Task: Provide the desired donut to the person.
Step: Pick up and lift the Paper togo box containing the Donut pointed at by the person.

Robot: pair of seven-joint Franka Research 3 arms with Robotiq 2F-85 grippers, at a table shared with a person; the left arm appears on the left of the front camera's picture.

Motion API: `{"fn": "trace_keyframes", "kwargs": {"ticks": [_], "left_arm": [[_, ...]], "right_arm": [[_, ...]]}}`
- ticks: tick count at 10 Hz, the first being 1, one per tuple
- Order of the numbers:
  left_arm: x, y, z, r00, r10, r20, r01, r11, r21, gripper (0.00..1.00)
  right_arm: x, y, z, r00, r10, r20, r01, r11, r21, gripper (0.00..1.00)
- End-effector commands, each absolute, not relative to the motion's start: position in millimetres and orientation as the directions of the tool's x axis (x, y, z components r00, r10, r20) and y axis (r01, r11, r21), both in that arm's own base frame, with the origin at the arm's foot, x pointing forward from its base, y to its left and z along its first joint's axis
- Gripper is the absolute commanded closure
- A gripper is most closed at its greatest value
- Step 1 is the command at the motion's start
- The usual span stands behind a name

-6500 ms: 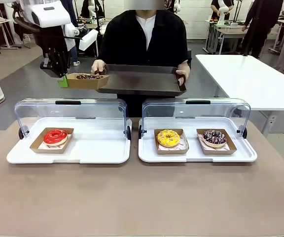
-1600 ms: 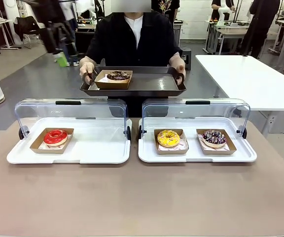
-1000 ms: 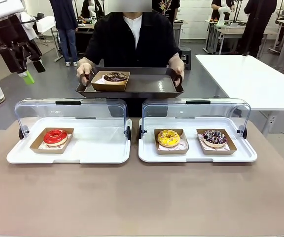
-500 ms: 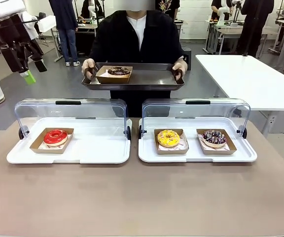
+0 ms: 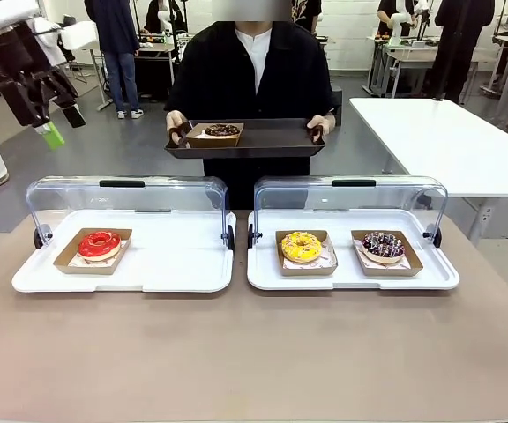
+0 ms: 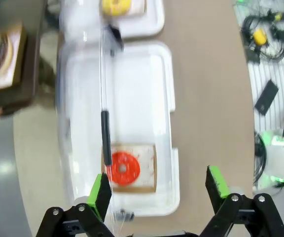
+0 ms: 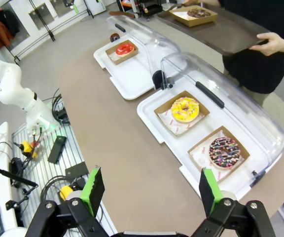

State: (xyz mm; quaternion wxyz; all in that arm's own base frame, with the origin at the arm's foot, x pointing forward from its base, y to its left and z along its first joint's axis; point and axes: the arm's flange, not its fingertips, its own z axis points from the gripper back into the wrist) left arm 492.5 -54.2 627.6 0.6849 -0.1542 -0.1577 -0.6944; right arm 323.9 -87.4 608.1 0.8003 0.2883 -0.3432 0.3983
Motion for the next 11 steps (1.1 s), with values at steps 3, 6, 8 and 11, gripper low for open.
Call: {"fn": "trace_keyframes", "kwargs": {"ticks": [3, 6, 8, 11], "left_arm": [[504.8, 82.5, 606.9, 0.083, -0.550, 0.831, 0.996, 0.008, -0.094, 0.00], [495.1, 134.9, 559.1, 0.072, -0.565, 0.822, 0.997, 0.074, -0.037, 0.00], [485.6, 155.7, 537.1, 0.066, -0.568, 0.821, 0.997, 0.062, -0.037, 0.00], [472.5, 161.9, 513.6, 0.076, -0.551, 0.831, 0.997, 0.049, -0.059, 0.00]], "right_arm": [[326.6, -86.3, 608.9, 0.421, 0.425, 0.801, -0.849, 0.496, 0.184, 0.00], [326.6, -86.3, 608.9, 0.421, 0.425, 0.801, -0.849, 0.496, 0.184, 0.00], [326.6, -86.3, 608.9, 0.421, 0.425, 0.801, -0.849, 0.496, 0.184, 0.00], [326.6, -86.3, 608.9, 0.421, 0.425, 0.801, -0.849, 0.496, 0.184, 0.00]]}}
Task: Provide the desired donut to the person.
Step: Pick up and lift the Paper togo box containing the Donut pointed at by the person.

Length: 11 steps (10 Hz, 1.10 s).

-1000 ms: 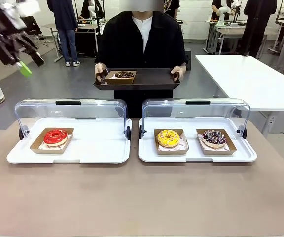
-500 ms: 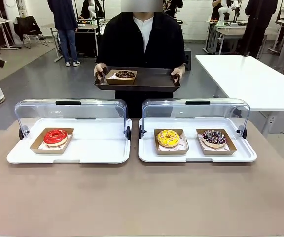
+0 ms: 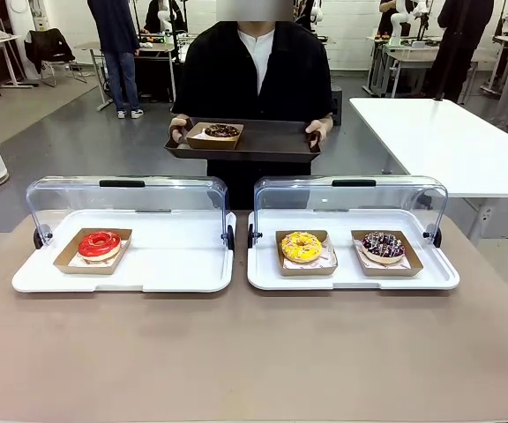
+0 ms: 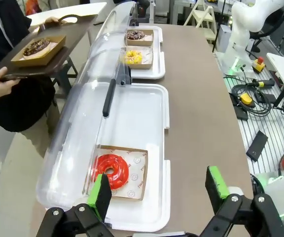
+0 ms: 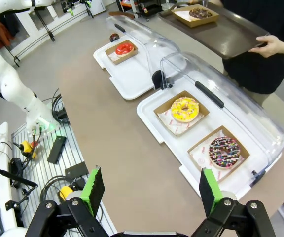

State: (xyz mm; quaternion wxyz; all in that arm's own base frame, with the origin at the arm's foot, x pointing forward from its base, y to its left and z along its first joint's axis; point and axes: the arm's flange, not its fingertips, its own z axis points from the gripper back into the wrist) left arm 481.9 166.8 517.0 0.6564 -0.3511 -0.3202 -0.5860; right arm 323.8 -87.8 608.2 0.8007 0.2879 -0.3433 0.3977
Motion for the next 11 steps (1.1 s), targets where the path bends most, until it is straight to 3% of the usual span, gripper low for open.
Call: {"fn": "trace_keyframes", "kwargs": {"ticks": [1, 11], "left_arm": [[467.5, 162.4, 515.1, 0.075, -0.559, 0.826, 0.997, 0.046, -0.059, 0.00], [481.9, 166.8, 517.0, 0.108, -0.544, 0.832, 0.994, 0.067, -0.086, 0.00]], "right_arm": [[326.6, -86.3, 608.9, 0.421, 0.425, 0.801, -0.849, 0.496, 0.184, 0.00], [326.6, -86.3, 608.9, 0.421, 0.425, 0.801, -0.849, 0.496, 0.184, 0.00]]}}
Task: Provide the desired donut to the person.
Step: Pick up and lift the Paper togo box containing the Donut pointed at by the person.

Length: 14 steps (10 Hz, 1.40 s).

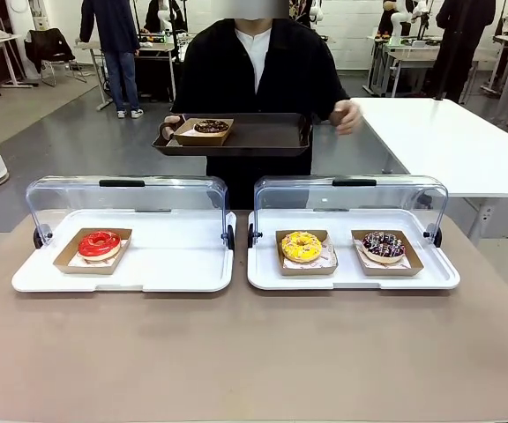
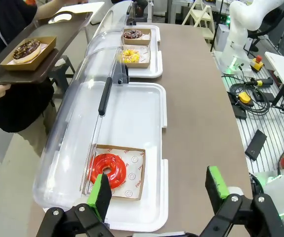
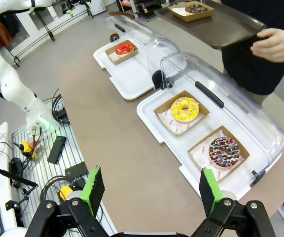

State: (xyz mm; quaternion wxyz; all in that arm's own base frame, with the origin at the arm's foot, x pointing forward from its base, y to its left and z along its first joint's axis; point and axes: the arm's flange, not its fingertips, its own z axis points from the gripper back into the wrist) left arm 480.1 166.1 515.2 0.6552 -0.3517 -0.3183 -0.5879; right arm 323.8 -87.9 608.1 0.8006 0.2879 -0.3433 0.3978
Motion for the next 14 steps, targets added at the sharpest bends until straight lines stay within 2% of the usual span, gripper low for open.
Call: {"fn": "trace_keyframes", "kwargs": {"ticks": [1, 14], "left_arm": [[481.9, 166.8, 517.0, 0.108, -0.544, 0.832, 0.994, 0.067, -0.086, 0.00], [481.9, 166.8, 517.0, 0.108, -0.544, 0.832, 0.994, 0.067, -0.086, 0.00]], "right_arm": [[326.6, -86.3, 608.9, 0.421, 0.425, 0.801, -0.849, 0.496, 0.184, 0.00], [326.6, -86.3, 608.9, 0.421, 0.425, 0.801, -0.849, 0.496, 0.184, 0.00]]}}
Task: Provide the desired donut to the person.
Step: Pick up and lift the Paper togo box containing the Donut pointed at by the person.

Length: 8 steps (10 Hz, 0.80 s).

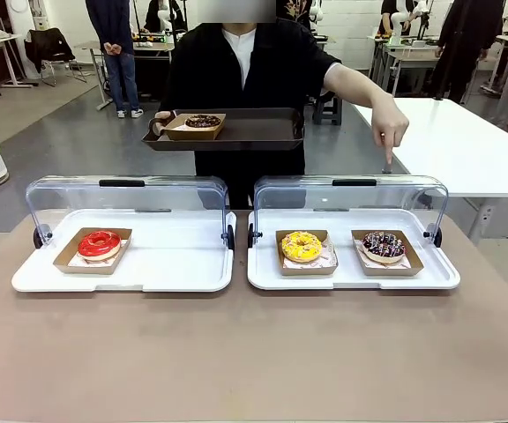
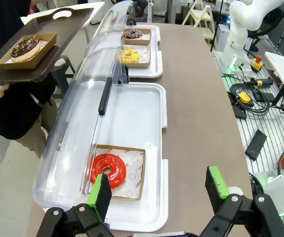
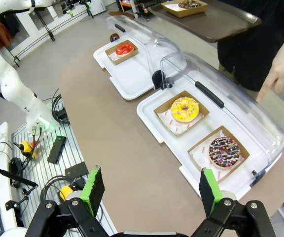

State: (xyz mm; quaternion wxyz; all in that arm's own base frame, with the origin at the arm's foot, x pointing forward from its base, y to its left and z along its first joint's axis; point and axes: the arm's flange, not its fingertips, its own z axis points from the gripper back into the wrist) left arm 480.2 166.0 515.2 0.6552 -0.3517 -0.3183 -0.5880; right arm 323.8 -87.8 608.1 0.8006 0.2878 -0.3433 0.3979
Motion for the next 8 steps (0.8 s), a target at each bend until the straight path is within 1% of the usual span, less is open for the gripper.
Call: {"fn": "trace_keyframes", "kwargs": {"ticks": [1, 8], "left_arm": [[481.9, 166.8, 517.0, 0.108, -0.544, 0.832, 0.994, 0.067, -0.086, 0.00], [481.9, 166.8, 517.0, 0.108, -0.544, 0.832, 0.994, 0.067, -0.086, 0.00]], "right_arm": [[326.6, -86.3, 608.9, 0.421, 0.425, 0.801, -0.849, 0.496, 0.184, 0.00], [326.6, -86.3, 608.9, 0.421, 0.425, 0.801, -0.849, 0.496, 0.184, 0.00]]}}
